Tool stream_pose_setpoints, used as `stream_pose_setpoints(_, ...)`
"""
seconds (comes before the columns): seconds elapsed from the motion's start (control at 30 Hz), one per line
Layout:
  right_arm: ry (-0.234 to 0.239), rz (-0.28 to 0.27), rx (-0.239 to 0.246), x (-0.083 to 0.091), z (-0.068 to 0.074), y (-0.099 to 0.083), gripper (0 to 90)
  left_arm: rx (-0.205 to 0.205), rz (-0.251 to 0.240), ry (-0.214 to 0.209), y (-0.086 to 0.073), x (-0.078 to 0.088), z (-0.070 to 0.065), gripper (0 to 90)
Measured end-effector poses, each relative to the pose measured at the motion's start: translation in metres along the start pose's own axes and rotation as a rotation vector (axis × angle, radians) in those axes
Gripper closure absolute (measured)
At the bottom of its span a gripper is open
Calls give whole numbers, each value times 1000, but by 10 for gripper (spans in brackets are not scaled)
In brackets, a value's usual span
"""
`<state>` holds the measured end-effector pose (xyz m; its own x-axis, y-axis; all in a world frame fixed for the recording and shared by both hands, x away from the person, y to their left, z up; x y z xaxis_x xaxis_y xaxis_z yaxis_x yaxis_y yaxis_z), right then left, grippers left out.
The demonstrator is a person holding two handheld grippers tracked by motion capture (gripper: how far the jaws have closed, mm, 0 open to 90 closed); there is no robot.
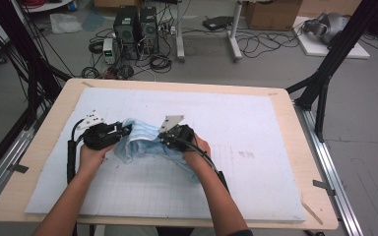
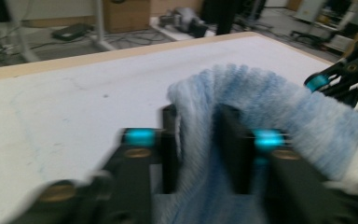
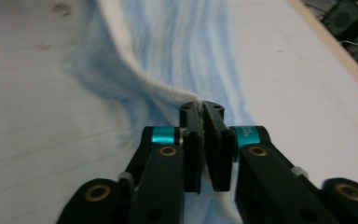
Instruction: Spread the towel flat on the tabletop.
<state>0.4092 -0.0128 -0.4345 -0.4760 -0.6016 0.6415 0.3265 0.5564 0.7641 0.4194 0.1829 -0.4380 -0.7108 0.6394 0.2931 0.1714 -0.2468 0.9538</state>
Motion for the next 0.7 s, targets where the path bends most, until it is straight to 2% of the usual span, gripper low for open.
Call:
stream_pose_setpoints(0.03,-31,-18,-100,2,-20,-1,870,1,-2,14,-1,1,2,502)
stream_pose_setpoints(0.07,-31,-18,-100,2,-20,-1,870,1,-2,14,-1,1,2,497)
stream_pose_setpoints(0.1,-58,-25,-180,6,-39,-6,872,11,-4,20,-1,1,4,480)
stream_pose_setpoints(0.17,-93,-18,-254,9,-54,-12,871,13,-11,28,-1,2,5,465)
stream_pose_setpoints(0.27,-167,19,-304,15,-77,-27,872,13,-20,37,1,4,6,465)
stream_pose_setpoints(0.4,-240,62,-354,26,-95,-42,871,20,-18,43,0,6,9,465)
stream_pose_setpoints(0.43,-273,87,-349,30,-101,-48,871,21,-20,44,0,6,10,465)
stream_pose_setpoints(0.63,-339,147,-419,50,-121,-82,868,25,-23,46,0,7,10,465)
stream_pose_setpoints(0.67,-347,153,-434,53,-123,-87,854,27,-22,46,-1,7,10,465)
stream_pose_setpoints(0.7,-349,154,-457,56,-125,-92,799,27,-22,46,-1,7,10,464)
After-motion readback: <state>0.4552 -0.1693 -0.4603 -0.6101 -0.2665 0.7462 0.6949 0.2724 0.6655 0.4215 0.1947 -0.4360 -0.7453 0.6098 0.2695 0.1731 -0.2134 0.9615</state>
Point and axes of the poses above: each handheld gripper's, and its own axes: x roughly backward along the jaws, y roughly out of its top, z roughly to its left, the point moved 7 cm from there along -x, roughly forward along the jaws, and after that the axes turned 13 degrees about -x, right-handed, at the moved point
